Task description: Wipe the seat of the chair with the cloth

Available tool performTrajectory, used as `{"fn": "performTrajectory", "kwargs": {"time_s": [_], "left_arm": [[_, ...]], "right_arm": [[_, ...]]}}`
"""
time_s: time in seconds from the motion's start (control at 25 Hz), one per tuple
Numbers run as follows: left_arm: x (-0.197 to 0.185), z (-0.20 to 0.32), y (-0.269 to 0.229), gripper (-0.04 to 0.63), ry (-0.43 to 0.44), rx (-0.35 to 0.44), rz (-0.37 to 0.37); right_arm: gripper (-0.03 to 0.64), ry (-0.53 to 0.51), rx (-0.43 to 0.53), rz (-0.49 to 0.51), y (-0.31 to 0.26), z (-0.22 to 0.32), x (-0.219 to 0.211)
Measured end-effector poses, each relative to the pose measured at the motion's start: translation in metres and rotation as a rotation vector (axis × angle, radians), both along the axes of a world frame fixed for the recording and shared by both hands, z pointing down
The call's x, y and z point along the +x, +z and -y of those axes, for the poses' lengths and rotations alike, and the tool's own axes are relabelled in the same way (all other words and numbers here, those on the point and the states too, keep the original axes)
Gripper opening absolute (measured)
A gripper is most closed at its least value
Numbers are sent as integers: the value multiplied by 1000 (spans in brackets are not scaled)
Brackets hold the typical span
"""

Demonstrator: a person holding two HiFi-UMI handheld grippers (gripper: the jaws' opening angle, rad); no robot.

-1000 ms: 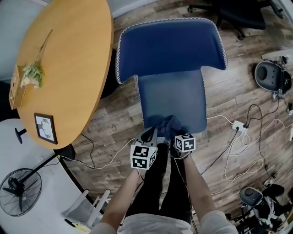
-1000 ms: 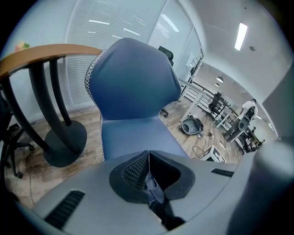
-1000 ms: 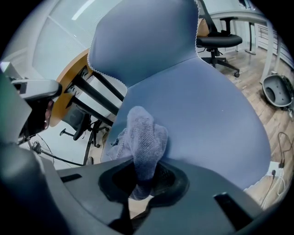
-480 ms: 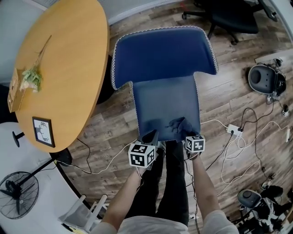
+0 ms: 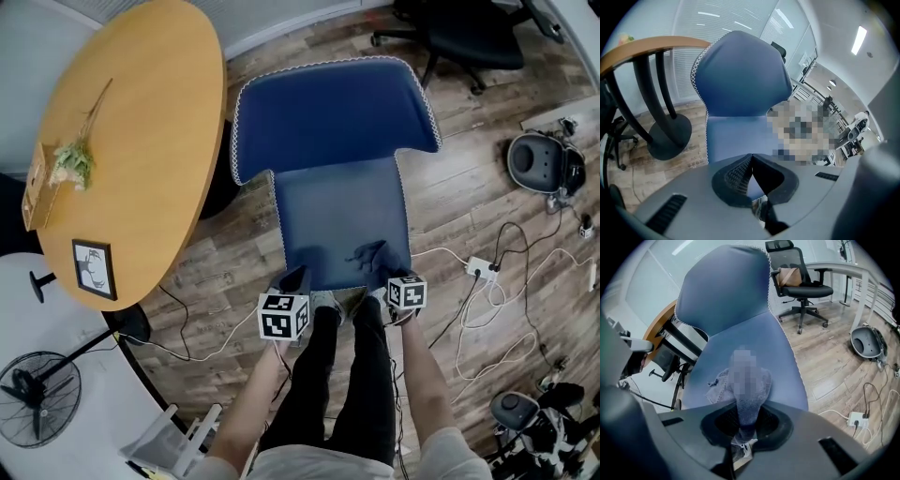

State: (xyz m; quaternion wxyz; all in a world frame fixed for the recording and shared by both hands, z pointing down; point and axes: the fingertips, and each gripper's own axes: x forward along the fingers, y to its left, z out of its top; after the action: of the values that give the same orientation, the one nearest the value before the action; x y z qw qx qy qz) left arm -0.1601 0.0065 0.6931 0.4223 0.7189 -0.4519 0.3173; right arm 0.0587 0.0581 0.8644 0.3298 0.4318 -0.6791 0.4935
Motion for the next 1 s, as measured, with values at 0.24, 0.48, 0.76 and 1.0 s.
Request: {"fn": "performTrajectory", "kwargs": {"time_s": [0.24, 0.48, 0.76, 1.0], "left_arm": [[7, -17, -2, 26, -74, 14, 0], [38, -43, -17, 26, -125, 57, -35], [57, -70, -65, 26, -201, 110, -39], [66, -92, -125, 26, -237, 171, -48]], "right_arm": [[57, -14, 1, 40, 1, 0, 0], [58, -55, -29, -54, 4, 4, 58], [57, -17, 38, -151, -65, 3, 134], [57, 38, 230, -22, -177, 3, 94]]}}
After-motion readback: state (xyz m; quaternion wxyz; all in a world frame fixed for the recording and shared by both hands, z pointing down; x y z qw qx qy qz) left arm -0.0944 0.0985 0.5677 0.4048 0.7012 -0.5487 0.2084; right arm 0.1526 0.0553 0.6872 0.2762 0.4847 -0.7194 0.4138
